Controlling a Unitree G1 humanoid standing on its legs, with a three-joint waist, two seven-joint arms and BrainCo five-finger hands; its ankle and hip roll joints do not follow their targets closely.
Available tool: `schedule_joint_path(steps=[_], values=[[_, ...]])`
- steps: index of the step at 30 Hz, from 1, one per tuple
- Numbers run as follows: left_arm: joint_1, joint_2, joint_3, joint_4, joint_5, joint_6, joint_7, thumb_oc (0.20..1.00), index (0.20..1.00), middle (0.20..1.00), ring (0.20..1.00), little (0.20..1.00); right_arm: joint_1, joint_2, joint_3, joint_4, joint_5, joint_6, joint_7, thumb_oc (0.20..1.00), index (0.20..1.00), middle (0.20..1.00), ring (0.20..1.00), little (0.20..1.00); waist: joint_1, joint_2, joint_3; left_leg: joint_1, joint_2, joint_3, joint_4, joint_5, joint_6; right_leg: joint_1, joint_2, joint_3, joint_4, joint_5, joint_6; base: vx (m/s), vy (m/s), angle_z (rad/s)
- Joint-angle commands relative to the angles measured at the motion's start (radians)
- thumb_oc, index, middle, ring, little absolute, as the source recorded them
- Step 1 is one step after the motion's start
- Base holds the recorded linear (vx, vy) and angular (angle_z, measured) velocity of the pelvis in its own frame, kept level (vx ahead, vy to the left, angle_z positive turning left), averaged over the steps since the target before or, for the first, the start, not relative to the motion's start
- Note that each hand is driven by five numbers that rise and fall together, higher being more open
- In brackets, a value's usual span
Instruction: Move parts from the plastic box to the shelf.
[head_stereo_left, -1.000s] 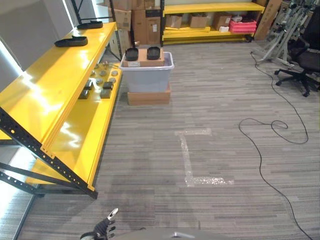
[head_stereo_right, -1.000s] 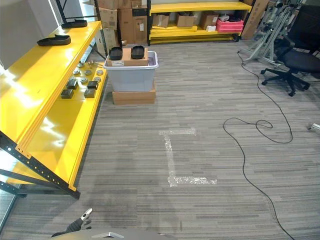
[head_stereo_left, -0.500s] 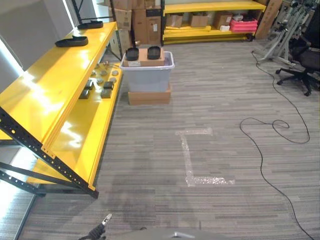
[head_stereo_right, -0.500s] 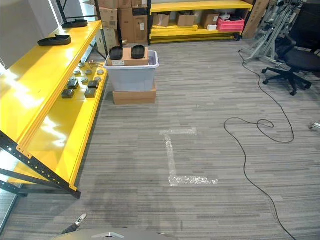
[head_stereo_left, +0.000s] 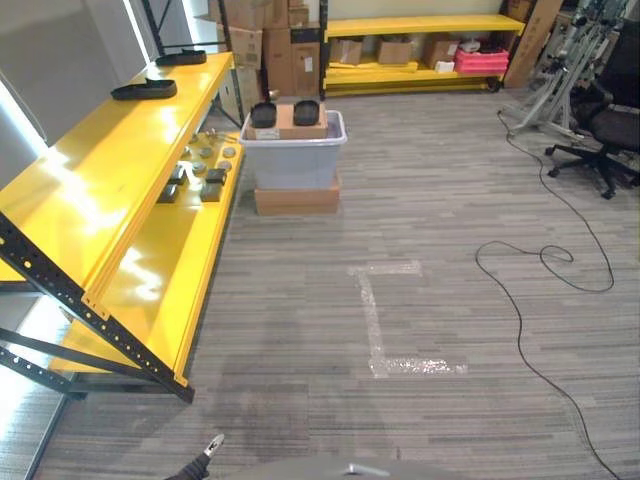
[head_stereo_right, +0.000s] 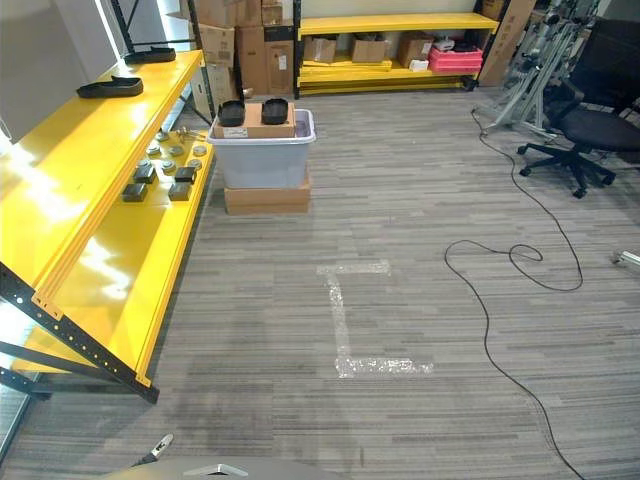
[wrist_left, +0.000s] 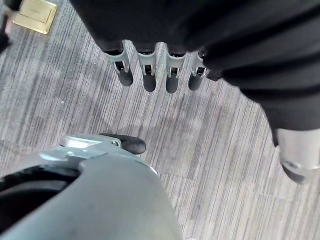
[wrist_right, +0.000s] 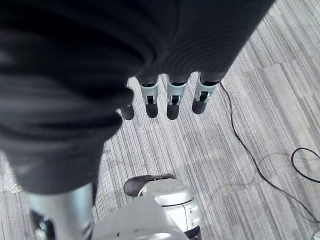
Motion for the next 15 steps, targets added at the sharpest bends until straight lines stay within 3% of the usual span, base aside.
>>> schedule_joint_path(steps=[1, 9, 15], values=[[-0.060, -0.021, 0.034, 0.050, 0.015, -0.024, 0.009, 1.000, 1.000, 1.000, 1.000, 1.000, -0.042, 0.004, 0.014, 0.069, 0.002, 0.007, -0.017, 1.000, 1.000, 1.000, 1.000, 1.000, 0.015, -0.031, -0.012, 0.012, 0.003, -0.001, -0.011, -0.033, -0.018, -0.004, -0.061, 0.000, -0.080, 0.131, 0.106, 0.00, 0.000, 0.00], [-0.072, -0.009, 0.068, 0.005, -0.074, -0.085, 0.002, 1.000, 1.000, 1.000, 1.000, 1.000, -0.063, -0.019, -0.012, -0.005, 0.123, -0.142, 0.045, 1.000, 1.000, 1.000, 1.000, 1.000, 0.022, -0.031, -0.011, 0.012, -0.012, -0.029, -0.011, -0.032, -0.011, -0.006, -0.064, 0.023, -0.080, 0.138, 0.109, 0.02, 0.034, -0.05], [-0.083, 0.012, 0.091, -0.035, -0.078, -0.097, 0.000, 1.000, 1.000, 1.000, 1.000, 1.000, -0.071, -0.027, -0.022, -0.107, 0.186, -0.151, 0.037, 1.000, 1.000, 1.000, 1.000, 1.000, 0.016, -0.046, 0.006, 0.011, -0.029, -0.025, -0.001, -0.036, 0.009, -0.013, -0.078, 0.045, -0.073, 0.157, 0.116, 0.03, 0.068, -0.08]])
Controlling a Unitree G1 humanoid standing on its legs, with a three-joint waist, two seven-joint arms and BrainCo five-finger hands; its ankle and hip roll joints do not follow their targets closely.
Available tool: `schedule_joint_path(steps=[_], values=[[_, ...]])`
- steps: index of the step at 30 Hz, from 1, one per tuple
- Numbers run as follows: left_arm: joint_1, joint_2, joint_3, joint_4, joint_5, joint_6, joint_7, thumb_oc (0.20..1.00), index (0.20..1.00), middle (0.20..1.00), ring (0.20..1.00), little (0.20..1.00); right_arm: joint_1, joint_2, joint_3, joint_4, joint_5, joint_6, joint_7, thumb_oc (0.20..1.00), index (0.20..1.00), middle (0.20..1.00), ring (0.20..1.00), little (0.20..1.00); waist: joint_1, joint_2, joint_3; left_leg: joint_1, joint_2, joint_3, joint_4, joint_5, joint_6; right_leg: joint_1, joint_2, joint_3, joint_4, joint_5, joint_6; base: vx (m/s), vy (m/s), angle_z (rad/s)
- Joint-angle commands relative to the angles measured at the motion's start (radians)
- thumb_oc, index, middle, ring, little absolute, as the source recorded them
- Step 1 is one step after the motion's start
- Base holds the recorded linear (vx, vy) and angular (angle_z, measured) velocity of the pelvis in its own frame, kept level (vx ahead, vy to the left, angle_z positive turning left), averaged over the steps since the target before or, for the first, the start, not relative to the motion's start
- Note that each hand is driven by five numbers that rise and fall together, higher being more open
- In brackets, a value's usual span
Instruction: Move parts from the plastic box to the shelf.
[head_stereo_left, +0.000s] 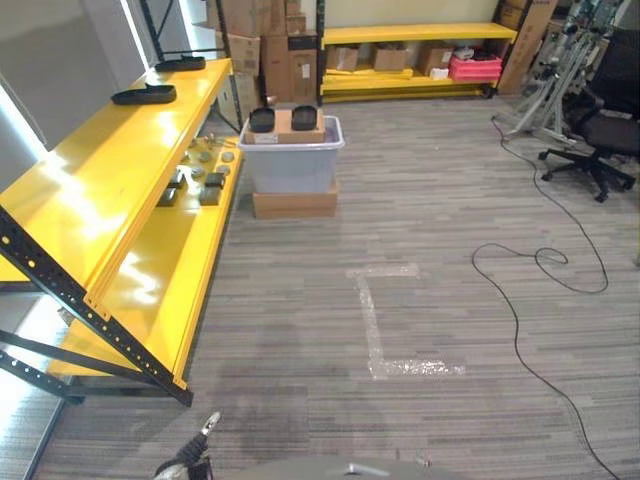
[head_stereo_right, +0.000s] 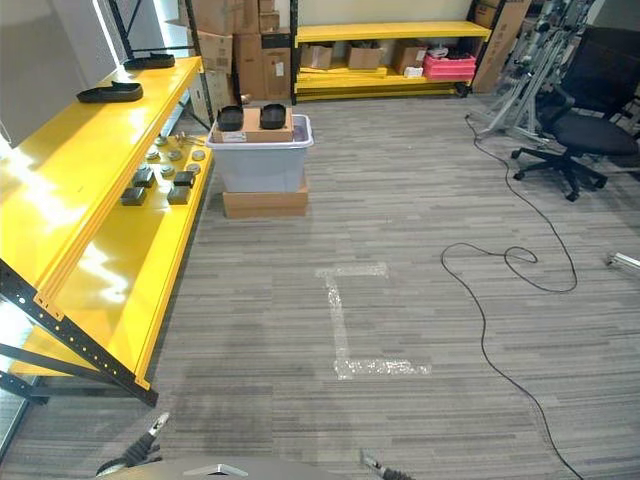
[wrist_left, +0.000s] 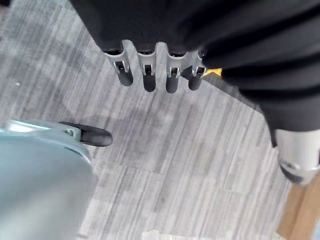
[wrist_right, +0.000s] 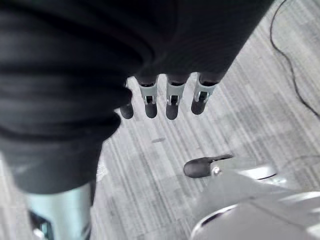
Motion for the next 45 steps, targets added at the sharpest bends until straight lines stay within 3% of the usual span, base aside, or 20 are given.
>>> schedule_joint_path(steps=[1, 6, 8, 10, 13, 17, 20, 25, 27, 30, 31, 32, 34, 36, 38, 39, 40, 41, 43, 45], values=[[-0.067, 0.007, 0.052, 0.040, 0.018, -0.049, -0.001, 1.000, 1.000, 1.000, 1.000, 1.000, -0.038, -0.003, 0.001, 0.016, 0.068, -0.015, -0.012, 1.000, 1.000, 1.000, 1.000, 1.000, 0.008, -0.044, 0.012, 0.001, -0.028, -0.046, 0.004, -0.034, 0.009, -0.011, -0.079, 0.013, -0.068, 0.151, 0.104, 0.02, 0.070, -0.17], [-0.078, 0.028, 0.049, 0.004, 0.057, -0.044, 0.002, 1.000, 1.000, 1.000, 1.000, 1.000, -0.040, 0.003, 0.011, -0.107, 0.105, 0.006, -0.059, 1.000, 1.000, 1.000, 1.000, 1.000, -0.012, -0.050, 0.060, -0.035, -0.051, -0.047, 0.073, -0.059, 0.062, -0.115, -0.090, 0.056, 0.126, 0.137, 0.100, -0.02, 0.110, -0.22], [-0.082, 0.041, 0.042, -0.022, 0.069, -0.023, 0.002, 1.000, 1.000, 1.000, 1.000, 1.000, -0.033, 0.012, 0.013, -0.185, 0.140, 0.013, -0.085, 1.000, 1.000, 1.000, 1.000, 1.000, -0.024, -0.040, 0.104, -0.047, -0.067, -0.061, 0.109, -0.079, 0.099, -0.252, -0.113, 0.055, 0.355, 0.217, 0.115, -0.03, 0.167, -0.22], [-0.073, 0.041, 0.048, -0.021, 0.048, -0.013, 0.006, 1.000, 1.000, 1.000, 1.000, 1.000, -0.015, 0.016, 0.020, -0.240, 0.141, 0.020, -0.090, 1.000, 1.000, 1.000, 1.000, 1.000, -0.037, -0.026, 0.125, -0.056, -0.076, -0.069, 0.137, -0.094, 0.110, -0.349, -0.116, 0.070, 0.461, 0.265, 0.106, 0.07, 0.138, 0.08], [-0.073, 0.039, 0.064, -0.013, 0.086, -0.008, -0.005, 1.000, 1.000, 1.000, 1.000, 1.000, -0.011, 0.018, 0.025, -0.241, 0.147, 0.008, -0.080, 1.000, 1.000, 1.000, 1.000, 1.000, -0.049, -0.050, 0.129, -0.047, -0.101, -0.082, 0.162, -0.121, 0.104, -0.348, -0.118, 0.052, 0.314, 0.290, 0.123, 0.22, -0.074, 0.03], [-0.063, 0.045, 0.062, -0.005, 0.118, -0.026, -0.021, 1.000, 1.000, 1.000, 1.000, 1.000, -0.006, 0.011, 0.012, -0.230, 0.137, -0.006, -0.035, 1.000, 1.000, 1.000, 1.000, 1.000, -0.062, -0.082, 0.126, 0.005, -0.120, -0.123, 0.170, -0.169, 0.080, -0.337, -0.121, 0.045, -0.006, 0.325, 0.159, 0.42, -0.225, -0.10], [-0.053, 0.045, 0.063, -0.004, 0.134, -0.042, -0.026, 1.000, 1.000, 1.000, 1.000, 1.000, 0.006, 0.018, 0.003, -0.225, 0.129, -0.019, -0.013, 1.000, 1.000, 1.000, 1.000, 1.000, -0.064, -0.088, 0.126, 0.039, -0.100, -0.123, 0.196, -0.208, 0.074, -0.339, -0.137, 0.024, -0.037, 0.343, 0.166, 0.48, -0.266, 0.24], [-0.052, 0.029, 0.067, -0.023, 0.052, -0.030, -0.021, 1.000, 1.000, 1.000, 1.000, 1.000, -0.002, 0.007, 0.029, -0.220, 0.126, -0.015, -0.034, 1.000, 1.000, 1.000, 1.000, 1.000, -0.074, -0.087, 0.099, 0.090, -0.038, -0.108, 0.210, -0.226, 0.038, -0.269, -0.110, 0.035, 0.011, 0.266, 0.125, 0.37, -0.197, 0.23], [-0.052, 0.025, 0.071, -0.029, 0.048, -0.025, -0.021, 1.000, 1.000, 1.000, 1.000, 1.000, -0.009, 0.006, 0.037, -0.211, 0.136, -0.016, -0.044, 1.000, 1.000, 1.000, 1.000, 1.000, -0.073, -0.085, 0.085, 0.106, -0.006, -0.104, 0.214, -0.204, 0.016, -0.246, -0.094, 0.038, 0.027, 0.252, 0.105, 0.31, -0.194, 0.24], [-0.053, 0.021, 0.077, -0.033, 0.044, -0.030, -0.025, 1.000, 1.000, 1.000, 1.000, 1.000, -0.014, 0.000, 0.049, -0.209, 0.123, -0.017, -0.054, 1.000, 1.000, 1.000, 1.000, 1.000, -0.074, -0.084, 0.072, 0.090, 0.049, -0.087, 0.274, -0.129, -0.016, -0.214, -0.063, 0.049, 0.026, 0.224, 0.072, 0.29, -0.225, 0.11], [-0.059, 0.018, 0.079, -0.036, 0.032, -0.034, -0.022, 1.000, 1.000, 1.000, 1.000, 1.000, -0.016, -0.011, 0.060, -0.211, 0.103, -0.009, -0.065, 1.000, 1.000, 1.000, 1.000, 1.000, -0.074, -0.090, 0.063, 0.046, 0.102, -0.060, 0.395, -0.051, -0.040, -0.187, -0.040, 0.044, 0.019, 0.193, 0.041, 0.43, -0.438, 0.08], [-0.069, 0.016, 0.080, -0.043, 0.028, -0.029, -0.016, 1.000, 1.000, 1.000, 1.000, 1.000, -0.016, -0.019, 0.064, -0.201, 0.120, -0.020, -0.067, 1.000, 1.000, 1.000, 1.000, 1.000, -0.068, -0.110, 0.068, -0.052, 0.136, -0.050, 0.594, 0.012, -0.048, -0.160, -0.031, 0.046, 0.015, 0.175, 0.012, 0.46, -0.476, 0.08], [-0.075, 0.014, 0.079, -0.050, 0.031, -0.023, -0.012, 1.000, 1.000, 1.000, 1.000, 1.000, -0.014, -0.023, 0.065, -0.201, 0.130, -0.027, -0.070, 1.000, 1.000, 1.000, 1.000, 1.000, -0.066, -0.120, 0.072, -0.122, 0.156, -0.043, 0.710, 0.021, -0.046, -0.148, -0.023, 0.044, 0.013, 0.166, -0.005, 0.26, -0.269, 0.01], [-0.082, 0.011, 0.078, -0.058, 0.048, -0.021, -0.022, 1.000, 1.000, 1.000, 1.000, 1.000, -0.006, -0.029, 0.059, -0.213, 0.138, -0.028, -0.074, 1.000, 1.000, 1.000, 1.000, 1.000, -0.052, -0.123, 0.093, -0.268, 0.138, -0.052, 0.815, 0.008, -0.024, -0.112, -0.007, 0.046, 0.007, 0.151, -0.021, 0.22, -0.146, -0.01], [-0.089, 0.012, 0.074, -0.057, 0.051, -0.028, -0.033, 1.000, 1.000, 1.000, 1.000, 1.000, -0.012, -0.033, 0.058, -0.210, 0.137, -0.039, -0.073, 1.000, 1.000, 1.000, 1.000, 1.000, -0.028, -0.122, 0.115, -0.340, 0.055, -0.038, 0.744, 0.000, -0.006, -0.074, 0.004, 0.060, -0.002, 0.136, -0.018, 0.31, -0.031, 0.21], [-0.085, 0.011, 0.072, -0.055, 0.043, -0.040, -0.038, 1.000, 1.000, 1.000, 1.000, 1.000, -0.022, -0.034, 0.060, -0.209, 0.141, -0.039, -0.075, 1.000, 1.000, 1.000, 1.000, 1.000, -0.010, -0.111, 0.126, -0.353, 0.013, -0.017, 0.641, 0.004, -0.006, -0.050, 0.019, 0.072, -0.007, 0.127, -0.013, 0.53, 0.073, 0.02], [-0.069, 0.009, 0.073, -0.059, 0.039, -0.058, -0.046, 1.000, 1.000, 1.000, 1.000, 1.000, -0.035, -0.034, 0.067, -0.218, 0.143, -0.032, -0.081, 1.000, 1.000, 1.000, 1.000, 1.000, 0.012, -0.091, 0.124, -0.387, -0.032, -0.008, 0.443, 0.057, -0.019, -0.034, 0.043, 0.091, -0.003, 0.117, -0.008, 0.63, 0.128, -0.20], [-0.057, 0.008, 0.070, -0.074, 0.039, -0.059, -0.045, 1.000, 1.000, 1.000, 1.000, 1.000, -0.040, -0.037, 0.074, -0.237, 0.147, -0.019, -0.090, 1.000, 1.000, 1.000, 1.000, 1.000, 0.034, -0.063, 0.119, -0.418, -0.036, -0.004, 0.267, 0.128, -0.038, -0.013, 0.073, 0.102, 0.005, 0.101, -0.010, 0.64, 0.126, -0.22], [-0.031, 0.015, 0.064, -0.141, 0.031, -0.032, -0.033, 1.000, 1.000, 1.000, 1.000, 1.000, -0.037, -0.058, 0.100, -0.310, 0.163, 0.007, -0.099, 1.000, 1.000, 1.000, 1.000, 1.000, 0.078, -0.038, 0.126, -0.480, -0.051, -0.016, 0.148, 0.212, -0.064, 0.055, 0.095, 0.118, 0.034, 0.047, -0.020, 0.77, 0.130, -0.89], [-0.017, 0.015, 0.069, -0.174, 0.017, -0.036, -0.009, 1.000, 1.000, 1.000, 1.000, 1.000, -0.051, -0.062, 0.111, -0.337, 0.160, 0.015, -0.089, 1.000, 1.000, 1.000, 1.000, 1.000, 0.093, -0.040, 0.120, -0.467, -0.050, -0.021, 0.179, 0.173, -0.036, 0.056, 0.076, 0.119, 0.081, -0.003, -0.015, 0.54, 0.101, -1.18]])
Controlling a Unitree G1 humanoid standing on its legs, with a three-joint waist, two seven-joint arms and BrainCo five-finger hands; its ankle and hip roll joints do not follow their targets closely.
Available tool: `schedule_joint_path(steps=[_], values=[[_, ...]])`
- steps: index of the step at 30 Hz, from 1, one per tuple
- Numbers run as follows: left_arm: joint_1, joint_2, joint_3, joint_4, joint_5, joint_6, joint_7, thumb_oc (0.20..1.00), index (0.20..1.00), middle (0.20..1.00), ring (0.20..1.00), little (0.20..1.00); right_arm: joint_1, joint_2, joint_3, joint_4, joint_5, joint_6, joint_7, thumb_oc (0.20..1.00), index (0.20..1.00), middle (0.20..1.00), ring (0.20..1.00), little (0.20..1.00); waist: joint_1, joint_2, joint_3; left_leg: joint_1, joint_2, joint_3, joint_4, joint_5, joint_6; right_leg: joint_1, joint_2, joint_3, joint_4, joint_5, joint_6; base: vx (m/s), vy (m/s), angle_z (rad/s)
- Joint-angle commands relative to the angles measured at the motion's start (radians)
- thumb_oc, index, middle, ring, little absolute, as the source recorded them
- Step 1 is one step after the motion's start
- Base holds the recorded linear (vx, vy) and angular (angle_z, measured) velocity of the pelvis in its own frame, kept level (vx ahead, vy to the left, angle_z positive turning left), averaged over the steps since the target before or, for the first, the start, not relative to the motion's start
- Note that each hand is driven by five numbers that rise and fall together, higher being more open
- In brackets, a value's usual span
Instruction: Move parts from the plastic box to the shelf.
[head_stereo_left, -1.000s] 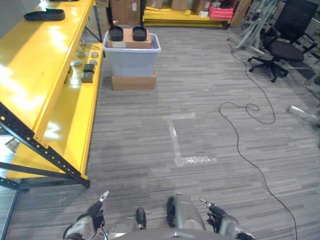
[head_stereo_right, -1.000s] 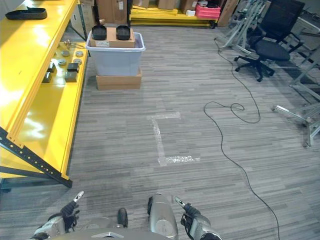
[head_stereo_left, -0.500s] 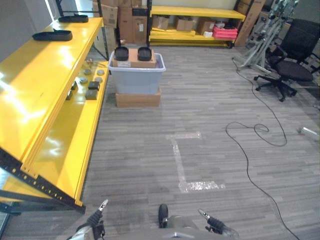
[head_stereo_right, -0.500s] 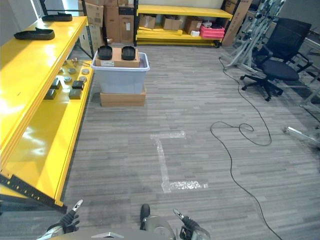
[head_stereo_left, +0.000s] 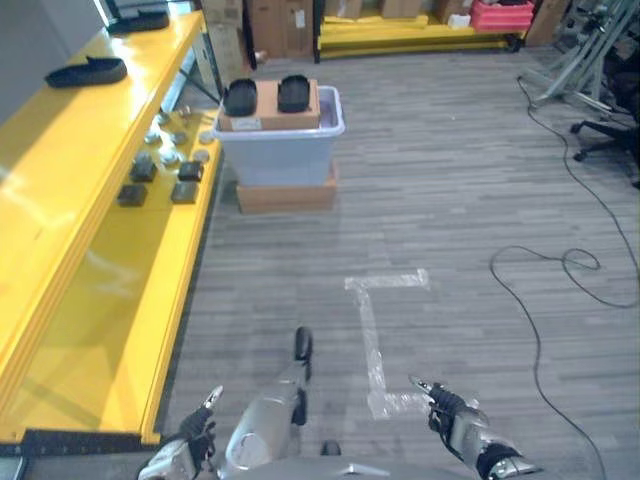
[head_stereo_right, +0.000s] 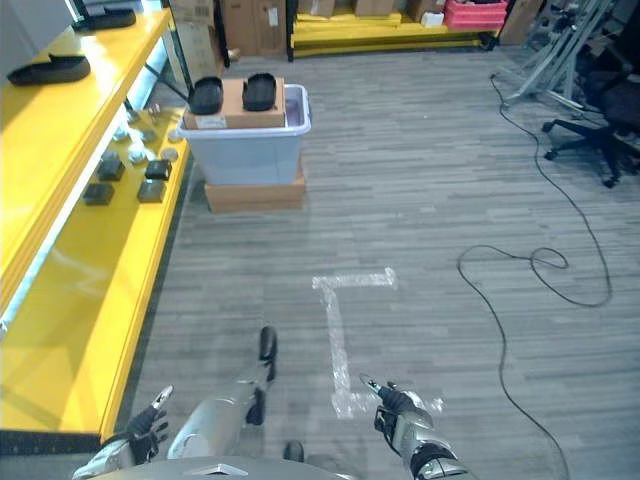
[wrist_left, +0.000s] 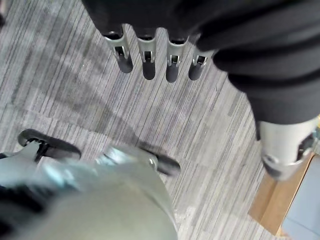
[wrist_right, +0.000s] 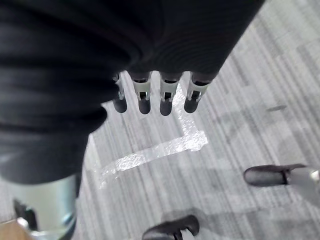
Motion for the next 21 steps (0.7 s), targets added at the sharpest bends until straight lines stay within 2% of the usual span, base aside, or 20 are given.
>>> schedule_joint_path(steps=[1, 2, 3, 4, 5, 6, 7, 8, 9, 10, 11, 13, 14, 17, 19, 20, 21], values=[[-0.020, 0.010, -0.009, -0.062, -0.017, -0.037, 0.021, 1.000, 1.000, 1.000, 1.000, 1.000, 0.041, 0.001, 0.014, -0.049, 0.030, -0.015, 0.000, 1.000, 1.000, 1.000, 1.000, 1.000, 0.011, -0.062, -0.053, 0.094, 0.007, 0.025, 0.067, 0.128, 0.047, -0.082, -0.065, 0.011, 0.120, 0.066, 0.138, 0.37, 0.054, -1.00], [-0.019, 0.014, -0.007, -0.059, -0.009, -0.040, 0.024, 1.000, 1.000, 1.000, 1.000, 1.000, 0.037, 0.007, 0.011, -0.049, 0.037, -0.016, 0.008, 1.000, 1.000, 1.000, 1.000, 1.000, 0.015, -0.065, -0.054, 0.108, 0.004, 0.030, 0.089, 0.110, 0.057, -0.062, -0.080, -0.002, 0.149, 0.032, 0.143, 0.44, 0.060, -0.67], [-0.018, 0.016, -0.006, -0.056, -0.006, -0.038, 0.026, 1.000, 1.000, 1.000, 1.000, 1.000, 0.034, 0.015, 0.007, -0.052, 0.046, -0.012, 0.005, 1.000, 1.000, 1.000, 1.000, 1.000, 0.023, -0.068, -0.062, 0.124, 0.002, 0.036, 0.096, 0.089, 0.072, -0.051, -0.094, -0.018, 0.185, 0.025, 0.152, 0.46, 0.075, -0.39], [-0.017, 0.019, -0.007, -0.050, -0.003, -0.035, 0.028, 1.000, 1.000, 1.000, 1.000, 1.000, 0.030, 0.028, 0.002, -0.053, 0.055, -0.009, 0.002, 1.000, 1.000, 1.000, 1.000, 1.000, 0.030, -0.072, -0.072, 0.160, -0.010, 0.039, 0.089, 0.061, 0.095, -0.048, -0.117, -0.048, 0.259, 0.044, 0.172, 0.57, 0.163, -0.21], [-0.018, 0.021, -0.013, -0.037, 0.007, -0.036, 0.028, 1.000, 1.000, 1.000, 1.000, 1.000, 0.025, 0.047, -0.002, -0.056, 0.057, -0.011, 0.000, 1.000, 1.000, 1.000, 1.000, 1.000, 0.032, -0.065, -0.085, 0.232, -0.031, 0.036, 0.054, 0.031, 0.127, -0.079, -0.153, -0.091, 0.436, 0.102, 0.215, 0.48, 0.164, -0.38], [-0.019, 0.021, -0.015, -0.035, 0.010, -0.037, 0.027, 1.000, 1.000, 1.000, 1.000, 1.000, 0.024, 0.049, -0.002, -0.056, 0.056, -0.011, 0.000, 1.000, 1.000, 1.000, 1.000, 1.000, 0.033, -0.061, -0.089, 0.239, -0.029, 0.036, 0.049, 0.028, 0.130, -0.088, -0.154, -0.094, 0.455, 0.116, 0.220, 0.49, 0.240, -0.42], [-0.020, 0.022, -0.024, -0.024, 0.017, -0.042, 0.030, 1.000, 1.000, 1.000, 1.000, 1.000, 0.017, 0.062, 0.003, -0.060, 0.044, -0.012, -0.006, 1.000, 1.000, 1.000, 1.000, 1.000, 0.033, -0.035, -0.097, 0.284, -0.029, 0.024, 0.028, 0.006, 0.153, -0.158, -0.184, -0.116, 0.640, 0.173, 0.241, 0.36, 0.185, -0.48], [-0.022, 0.025, -0.032, -0.023, 0.003, -0.046, 0.040, 1.000, 1.000, 1.000, 1.000, 1.000, 0.010, 0.068, 0.011, -0.068, 0.042, -0.005, -0.013, 1.000, 1.000, 1.000, 1.000, 1.000, 0.030, -0.020, -0.097, 0.312, -0.026, 0.016, 0.015, -0.009, 0.162, -0.217, -0.197, -0.123, 0.709, 0.187, 0.240, 0.50, 0.178, -0.30], [-0.028, 0.033, -0.032, -0.028, -0.027, -0.044, 0.049, 1.000, 1.000, 1.000, 1.000, 1.000, 0.002, 0.075, 0.024, -0.080, 0.040, 0.001, -0.024, 1.000, 1.000, 1.000, 1.000, 1.000, 0.015, -0.015, -0.085, 0.351, -0.037, -0.001, 0.003, -0.026, 0.170, -0.308, -0.197, -0.137, 0.710, 0.165, 0.229, 0.42, 0.029, -0.04], [-0.033, 0.038, -0.028, -0.032, -0.024, -0.039, 0.044, 1.000, 1.000, 1.000, 1.000, 1.000, 0.000, 0.074, 0.028, -0.088, 0.050, -0.001, -0.029, 1.000, 1.000, 1.000, 1.000, 1.000, 0.006, -0.009, -0.080, 0.372, -0.037, -0.029, -0.005, -0.026, 0.165, -0.351, -0.179, -0.157, 0.639, 0.160, 0.217, 0.44, -0.089, 0.23], [-0.038, 0.045, -0.022, -0.034, -0.008, -0.030, 0.033, 1.000, 1.000, 1.000, 1.000, 1.000, 0.001, 0.067, 0.028, -0.093, 0.063, -0.004, -0.027, 1.000, 1.000, 1.000, 1.000, 1.000, -0.003, -0.015, -0.073, 0.395, -0.047, -0.051, -0.005, -0.035, 0.159, -0.380, -0.174, -0.167, 0.530, 0.180, 0.217, 0.39, -0.174, 0.51], [-0.032, 0.052, -0.008, -0.032, 0.018, -0.030, 0.016, 1.000, 1.000, 1.000, 1.000, 1.000, 0.012, 0.051, 0.021, -0.102, 0.085, -0.007, -0.012, 1.000, 1.000, 1.000, 1.000, 1.000, -0.029, -0.035, -0.058, 0.437, -0.067, -0.089, 0.006, -0.069, 0.155, -0.423, -0.182, -0.162, 0.345, 0.246, 0.232, 0.44, -0.223, 0.59], [-0.027, 0.055, 0.000, -0.030, 0.028, -0.028, 0.006, 1.000, 1.000, 1.000, 1.000, 1.000, 0.018, 0.041, 0.009, -0.104, 0.090, -0.007, 0.002, 1.000, 1.000, 1.000, 1.000, 1.000, -0.045, -0.056, -0.052, 0.462, -0.088, -0.115, 0.016, -0.099, 0.151, -0.460, -0.206, -0.140, 0.198, 0.293, 0.249, 0.46, -0.225, 0.65], [-0.009, 0.054, 0.011, -0.019, 0.046, -0.042, -0.012, 1.000, 1.000, 1.000, 1.000, 1.000, 0.039, 0.032, -0.027, -0.114, 0.081, -0.007, 0.030, 1.000, 1.000, 1.000, 1.000, 1.000, -0.079, -0.059, -0.035, 0.532, -0.075, -0.184, 0.040, -0.171, 0.143, -0.491, -0.237, -0.087, -0.056, 0.346, 0.278, 0.59, -0.283, 0.86], [-0.002, 0.051, 0.007, -0.022, 0.062, -0.045, -0.018, 1.000, 1.000, 1.000, 1.000, 1.000, 0.049, 0.038, -0.047, -0.125, 0.074, -0.009, 0.032, 1.000, 1.000, 1.000, 1.000, 1.000, -0.086, -0.056, -0.026, 0.560, -0.054, -0.198, 0.061, -0.207, 0.141, -0.529, -0.256, -0.075, -0.073, 0.350, 0.288, 0.66, -0.373, 0.79], [0.010, 0.049, -0.001, -0.043, 0.052, -0.049, -0.011, 1.000, 1.000, 1.000, 1.000, 1.000, 0.053, 0.034, -0.055, -0.129, 0.070, -0.016, 0.039, 1.000, 1.000, 1.000, 1.000, 1.000, -0.090, -0.071, -0.022, 0.580, -0.023, -0.186, 0.105, -0.259, 0.133, -0.497, -0.267, -0.065, -0.073, 0.347, 0.298, 0.66, -0.406, 0.85], [0.009, 0.049, -0.002, -0.042, 0.048, -0.051, -0.010, 1.000, 1.000, 1.000, 1.000, 1.000, 0.051, 0.033, -0.054, -0.128, 0.069, -0.017, 0.039, 1.000, 1.000, 1.000, 1.000, 1.000, -0.090, -0.073, -0.023, 0.582, -0.022, -0.188, 0.110, -0.264, 0.131, -0.491, -0.268, -0.065, -0.073, 0.348, 0.298, 0.69, -0.432, 0.76]])
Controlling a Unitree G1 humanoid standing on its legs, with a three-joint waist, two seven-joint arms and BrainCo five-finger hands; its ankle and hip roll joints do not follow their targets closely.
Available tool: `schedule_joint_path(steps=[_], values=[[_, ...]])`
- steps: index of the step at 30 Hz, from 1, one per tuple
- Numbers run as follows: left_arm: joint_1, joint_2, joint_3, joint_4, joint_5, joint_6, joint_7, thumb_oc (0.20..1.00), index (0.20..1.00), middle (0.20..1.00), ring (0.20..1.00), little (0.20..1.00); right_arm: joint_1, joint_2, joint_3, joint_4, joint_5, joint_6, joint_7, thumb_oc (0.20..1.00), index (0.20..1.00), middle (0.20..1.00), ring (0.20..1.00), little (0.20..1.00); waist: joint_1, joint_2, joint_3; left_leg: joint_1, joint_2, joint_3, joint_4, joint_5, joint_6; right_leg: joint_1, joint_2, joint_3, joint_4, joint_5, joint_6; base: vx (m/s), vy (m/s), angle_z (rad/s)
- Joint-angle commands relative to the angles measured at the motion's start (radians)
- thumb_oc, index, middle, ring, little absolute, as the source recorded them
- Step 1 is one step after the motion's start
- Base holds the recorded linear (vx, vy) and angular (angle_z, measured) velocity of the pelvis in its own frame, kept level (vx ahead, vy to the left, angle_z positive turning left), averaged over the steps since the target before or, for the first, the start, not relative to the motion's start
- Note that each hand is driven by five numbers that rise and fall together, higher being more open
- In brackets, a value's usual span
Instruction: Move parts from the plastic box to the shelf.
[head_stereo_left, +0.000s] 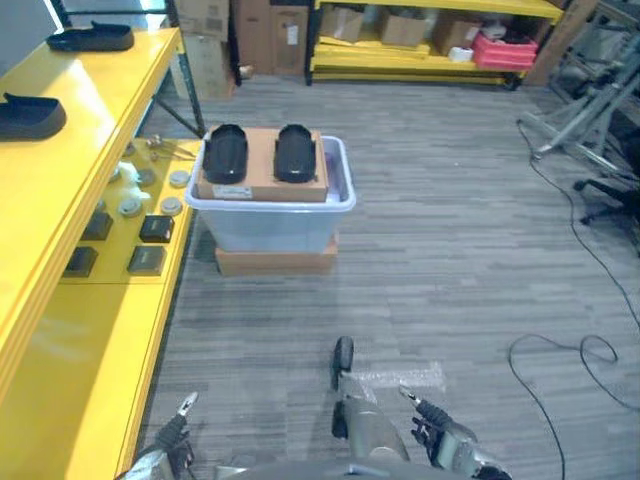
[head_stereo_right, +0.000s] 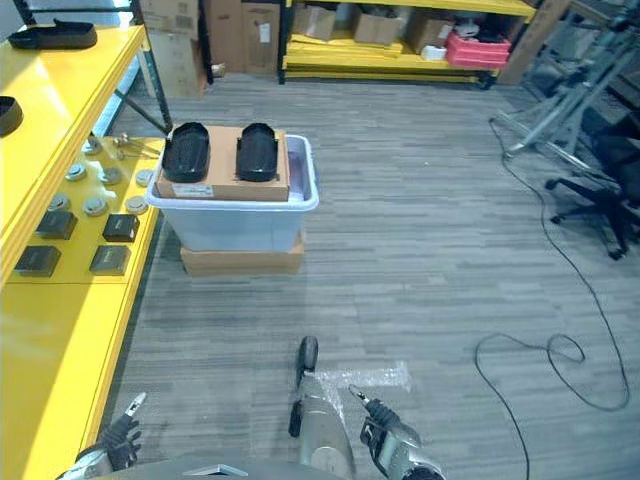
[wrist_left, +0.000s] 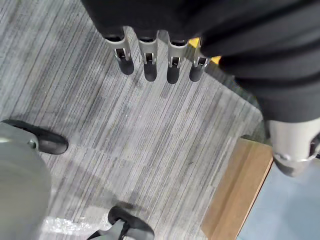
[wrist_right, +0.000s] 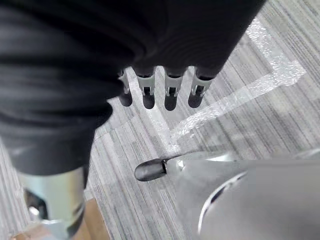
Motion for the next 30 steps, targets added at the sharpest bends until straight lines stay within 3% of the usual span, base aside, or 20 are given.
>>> schedule_joint_path(steps=[1, 3, 4, 7, 9, 11, 12, 14, 15, 16, 17, 19, 23, 25, 30], values=[[0.000, 0.023, -0.050, -0.059, -0.010, -0.041, -0.015, 1.000, 1.000, 1.000, 1.000, 1.000, -0.056, -0.050, 0.016, -0.021, 0.004, -0.045, 0.028, 1.000, 1.000, 1.000, 1.000, 1.000, 0.019, -0.023, -0.021, -0.095, 0.086, -0.075, 0.069, 0.008, 0.028, 0.164, -0.095, 0.056, -0.094, 0.175, 0.135, 0.46, -0.271, 0.42], [-0.004, 0.023, -0.052, -0.057, -0.015, -0.036, -0.013, 1.000, 1.000, 1.000, 1.000, 1.000, -0.062, -0.047, 0.018, -0.011, 0.010, -0.047, 0.016, 1.000, 1.000, 1.000, 1.000, 1.000, 0.012, -0.028, -0.025, -0.075, 0.129, -0.067, 0.100, -0.005, 0.012, 0.183, -0.089, 0.071, -0.049, 0.159, 0.124, 0.52, -0.330, 0.29], [-0.006, 0.021, -0.051, -0.064, -0.020, -0.018, -0.009, 1.000, 1.000, 1.000, 1.000, 1.000, -0.064, -0.051, 0.023, -0.012, 0.014, -0.043, 0.010, 1.000, 1.000, 1.000, 1.000, 1.000, 0.010, -0.031, -0.034, -0.047, 0.176, -0.052, 0.107, 0.025, -0.015, 0.198, -0.082, 0.058, -0.011, 0.148, 0.111, 0.48, -0.342, 0.45], [-0.006, 0.003, -0.040, -0.062, -0.050, -0.020, -0.011, 1.000, 1.000, 1.000, 1.000, 1.000, -0.063, -0.065, 0.042, -0.023, 0.004, -0.040, 0.013, 1.000, 1.000, 1.000, 1.000, 1.000, 0.008, -0.035, -0.052, -0.060, 0.277, -0.005, 0.194, 0.177, -0.071, 0.258, -0.047, 0.032, 0.012, 0.116, 0.070, 0.41, -0.320, 0.74], [-0.012, -0.006, -0.031, -0.068, -0.064, -0.021, 0.000, 1.000, 1.000, 1.000, 1.000, 1.000, -0.054, -0.077, 0.055, -0.039, -0.016, -0.037, 0.007, 1.000, 1.000, 1.000, 1.000, 1.000, 0.008, -0.047, -0.058, -0.148, 0.309, 0.011, 0.362, 0.266, -0.084, 0.301, -0.028, 0.030, -0.005, 0.095, 0.038, 0.32, -0.313, -0.04], [-0.020, -0.013, -0.028, -0.084, -0.079, -0.006, 0.015, 1.000, 1.000, 1.000, 1.000, 1.000, -0.037, -0.090, 0.059, -0.060, -0.015, -0.027, -0.012, 1.000, 1.000, 1.000, 1.000, 1.000, 0.015, -0.067, -0.054, -0.277, 0.305, 0.022, 0.499, 0.286, -0.075, 0.341, -0.021, 0.020, -0.019, 0.090, 0.014, 0.23, -0.242, -0.83], [-0.023, -0.014, -0.027, -0.090, -0.073, -0.002, 0.015, 1.000, 1.000, 1.000, 1.000, 1.000, -0.032, -0.095, 0.054, -0.061, -0.015, -0.030, -0.017, 1.000, 1.000, 1.000, 1.000, 1.000, 0.018, -0.067, -0.050, -0.326, 0.294, 0.033, 0.509, 0.275, -0.065, 0.354, -0.017, 0.015, -0.026, 0.085, 0.011, 0.21, -0.093, -0.87], [-0.030, -0.015, -0.034, -0.085, -0.075, -0.003, 0.016, 1.000, 1.000, 1.000, 1.000, 1.000, -0.022, -0.098, 0.023, -0.037, -0.015, -0.042, -0.015, 1.000, 1.000, 1.000, 1.000, 1.000, 0.026, -0.057, -0.038, -0.361, 0.268, 0.107, 0.314, 0.255, -0.059, 0.406, -0.005, -0.026, -0.051, 0.065, 0.020, 0.23, 0.086, -0.35], [-0.029, -0.014, -0.042, -0.083, -0.066, 0.002, 0.015, 1.000, 1.000, 1.000, 1.000, 1.000, -0.013, -0.094, 0.009, -0.042, -0.006, -0.048, -0.028, 1.000, 1.000, 1.000, 1.000, 1.000, 0.032, -0.044, -0.038, -0.368, 0.250, 0.148, 0.131, 0.289, -0.079, 0.431, -0.011, -0.060, -0.074, 0.061, 0.034, 0.23, 0.288, 0.16], [-0.032, -0.016, -0.047, -0.084, -0.031, 0.018, 0.008, 1.000, 1.000, 1.000, 1.000, 1.000, 0.008, -0.091, -0.004, -0.069, 0.006, -0.054, -0.046, 1.000, 1.000, 1.000, 1.000, 1.000, 0.032, -0.025, -0.041, -0.408, 0.264, 0.173, 0.036, 0.362, -0.109, 0.448, -0.016, -0.086, -0.085, 0.054, 0.041, 0.19, 0.304, 0.26], [-0.035, -0.015, -0.050, -0.083, -0.025, 0.021, 0.010, 1.000, 1.000, 1.000, 1.000, 1.000, 0.013, -0.090, -0.002, -0.082, 0.009, -0.058, -0.054, 1.000, 1.000, 1.000, 1.000, 1.000, 0.028, -0.028, -0.045, -0.398, 0.260, 0.187, 0.017, 0.339, -0.100, 0.449, -0.026, -0.097, -0.086, 0.050, 0.044, 0.11, 0.239, 0.24], [-0.037, -0.014, -0.054, -0.079, -0.016, 0.025, 0.025, 1.000, 1.000, 1.000, 1.000, 1.000, 0.017, -0.085, 0.010, -0.112, 0.039, -0.097, -0.095, 1.000, 1.000, 1.000, 1.000, 1.000, 0.028, -0.015, -0.053, -0.335, 0.226, 0.135, -0.059, 0.303, -0.091, 0.429, -0.045, -0.095, -0.076, 0.047, 0.059, 0.05, 0.202, -0.07], [-0.029, -0.005, -0.057, -0.075, 0.008, 0.022, 0.034, 1.000, 1.000, 1.000, 1.000, 1.000, 0.028, -0.079, -0.032, -0.178, 0.093, -0.186, -0.162, 1.000, 1.000, 1.000, 1.000, 1.000, 0.023, -0.006, -0.060, -0.286, 0.217, 0.137, -0.084, 0.283, -0.093, 0.433, -0.054, -0.107, -0.084, 0.052, 0.072, 0.07, 0.082, 0.06], [-0.011, 0.003, -0.048, -0.082, 0.012, 0.020, 0.037, 1.000, 1.000, 1.000, 1.000, 1.000, 0.026, -0.094, -0.065, -0.247, 0.042, -0.244, -0.198, 1.000, 1.000, 1.000, 1.000, 1.000, 0.020, -0.003, -0.065, -0.270, 0.207, 0.135, -0.091, 0.271, -0.085, 0.427, -0.057, -0.096, -0.084, 0.056, 0.078, 0.08, 0.069, 0.18], [0.035, 0.013, -0.023, -0.078, 0.036, -0.001, 0.016, 1.000, 1.000, 1.000, 1.000, 1.000, 0.007, -0.180, -0.183, -0.497, -0.045, -0.288, -0.289, 1.000, 1.000, 1.000, 1.000, 1.000, 0.010, -0.001, -0.072, -0.247, 0.204, 0.155, -0.108, 0.252, -0.071, 0.418, -0.063, -0.084, -0.088, 0.061, 0.091, 0.04, 0.046, -0.02]])
